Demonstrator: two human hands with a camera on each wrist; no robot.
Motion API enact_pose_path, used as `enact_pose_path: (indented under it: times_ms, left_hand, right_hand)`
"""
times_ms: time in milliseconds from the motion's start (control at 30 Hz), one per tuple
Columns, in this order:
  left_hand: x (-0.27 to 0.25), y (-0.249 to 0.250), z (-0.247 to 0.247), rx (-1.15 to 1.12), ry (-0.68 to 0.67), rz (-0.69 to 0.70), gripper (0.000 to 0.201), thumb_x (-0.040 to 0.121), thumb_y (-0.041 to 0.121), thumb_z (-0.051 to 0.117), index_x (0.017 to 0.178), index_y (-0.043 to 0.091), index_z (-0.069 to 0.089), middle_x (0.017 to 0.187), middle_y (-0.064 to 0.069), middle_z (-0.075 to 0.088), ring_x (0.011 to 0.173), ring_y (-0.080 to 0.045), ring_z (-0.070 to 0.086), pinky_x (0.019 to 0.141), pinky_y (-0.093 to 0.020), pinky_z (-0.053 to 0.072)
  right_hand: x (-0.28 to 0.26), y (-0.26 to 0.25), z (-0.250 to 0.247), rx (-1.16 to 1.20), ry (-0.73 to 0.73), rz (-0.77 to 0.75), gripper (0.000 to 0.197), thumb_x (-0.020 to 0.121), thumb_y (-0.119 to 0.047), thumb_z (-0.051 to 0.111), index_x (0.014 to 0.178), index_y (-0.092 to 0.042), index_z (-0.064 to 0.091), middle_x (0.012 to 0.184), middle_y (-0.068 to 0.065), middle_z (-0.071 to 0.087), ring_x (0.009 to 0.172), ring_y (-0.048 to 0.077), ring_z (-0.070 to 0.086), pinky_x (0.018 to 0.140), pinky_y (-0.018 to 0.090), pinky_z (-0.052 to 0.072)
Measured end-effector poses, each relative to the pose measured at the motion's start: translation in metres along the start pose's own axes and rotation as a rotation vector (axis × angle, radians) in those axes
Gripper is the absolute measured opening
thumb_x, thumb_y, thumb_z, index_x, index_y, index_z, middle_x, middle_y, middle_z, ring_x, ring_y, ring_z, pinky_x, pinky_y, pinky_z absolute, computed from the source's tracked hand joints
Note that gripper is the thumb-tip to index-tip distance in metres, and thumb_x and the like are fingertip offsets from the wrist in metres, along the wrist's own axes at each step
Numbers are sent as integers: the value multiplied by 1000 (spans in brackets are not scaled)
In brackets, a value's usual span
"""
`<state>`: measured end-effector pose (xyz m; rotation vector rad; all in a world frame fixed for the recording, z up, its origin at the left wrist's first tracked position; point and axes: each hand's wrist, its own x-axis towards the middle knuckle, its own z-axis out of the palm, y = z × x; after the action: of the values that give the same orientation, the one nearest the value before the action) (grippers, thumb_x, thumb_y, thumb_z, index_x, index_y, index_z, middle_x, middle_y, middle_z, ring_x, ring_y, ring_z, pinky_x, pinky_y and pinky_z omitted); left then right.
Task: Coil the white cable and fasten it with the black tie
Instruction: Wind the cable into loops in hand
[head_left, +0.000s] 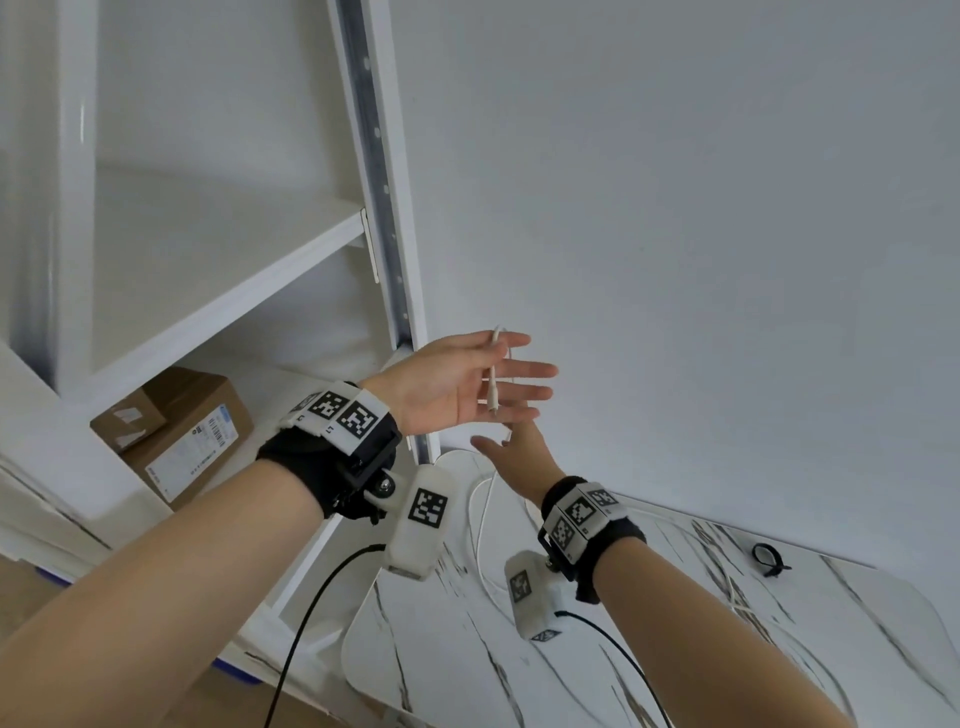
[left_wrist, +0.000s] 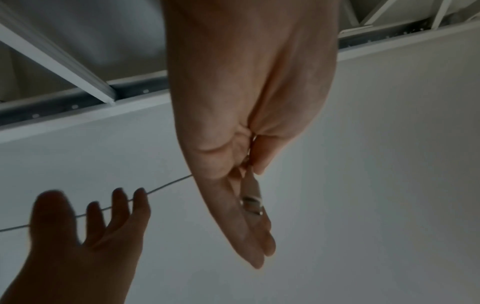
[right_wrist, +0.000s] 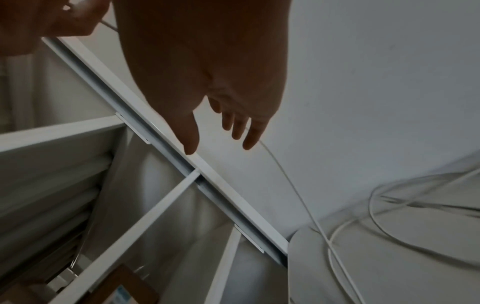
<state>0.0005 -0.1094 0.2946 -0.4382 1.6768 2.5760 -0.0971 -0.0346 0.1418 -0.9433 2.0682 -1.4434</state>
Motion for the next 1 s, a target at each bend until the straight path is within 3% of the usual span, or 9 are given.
enact_pose_path:
  times_ms: [133,233,300,400,467,533,633,867,1000]
  left_hand:
    - [-1,0,4,19,-75,-23,34,100,12,41,133,4,42,114,-21,67,96,-37,68,86,-50,56]
    - [-2,1,3,-13,-124,-40,35,98,4,40,133,4,39,115,-23,66,101,-40,66,86,-51,55]
    - [-3,2,1,-16,-149,-45,33,98,3,40,131,4,40,115,-23,66,101,-40,66,86,-50,55]
    - [-3,0,1,21,-162,-51,30,97,2,39,126,1,47,110,-19,69,97,-35,69,85,-47,57]
    - [-3,-2,2,50,-159,-49,28,97,3,40,123,-1,50,110,-16,70,97,-32,69,89,-47,55]
    - [0,-3,3,58,-138,-18,28,98,6,42,122,-1,53,115,-14,68,101,-30,68,94,-46,52]
    - [6,-1,4,-25,-84,59,28,99,12,40,122,3,54,114,-10,70,102,-28,68,94,-44,52]
    - [21,12,4,-186,38,220,27,101,14,38,122,10,54,110,-10,71,99,-28,69,87,-42,56]
    - [28,14,4,-194,73,261,28,100,12,39,123,13,55,109,-11,71,100,-28,69,89,-42,56]
  right_hand:
    - [12,0,-4,35,97,-40,50,89,-19,56,135,-16,38,132,2,52,120,14,51,102,35,45]
    - [10,1,-6,110,242,-19,19,85,-21,50,104,-18,48,100,3,63,90,18,62,83,40,53]
    - [5,-3,-9,57,342,-69,18,85,-16,50,99,-24,43,96,1,59,83,18,61,74,38,54]
    - [-2,-13,-14,109,273,-222,28,82,-11,55,94,-36,50,112,2,54,96,17,55,85,21,51]
    - [-5,-18,-15,145,145,-232,28,85,0,55,98,-24,61,106,2,50,95,11,46,78,4,43]
    - [-1,-14,-15,95,122,-144,19,89,-2,52,103,-8,64,100,0,56,90,15,52,76,13,46]
    - [2,0,-12,-10,56,-25,13,88,-12,55,91,-9,67,86,1,70,89,23,66,83,35,52]
    - [-25,38,-20,-58,-132,92,10,86,-3,58,87,-11,64,78,0,69,85,22,68,90,40,54]
    - [-41,59,-36,15,-73,178,17,87,-5,55,87,-21,52,75,-3,72,82,23,68,88,42,53]
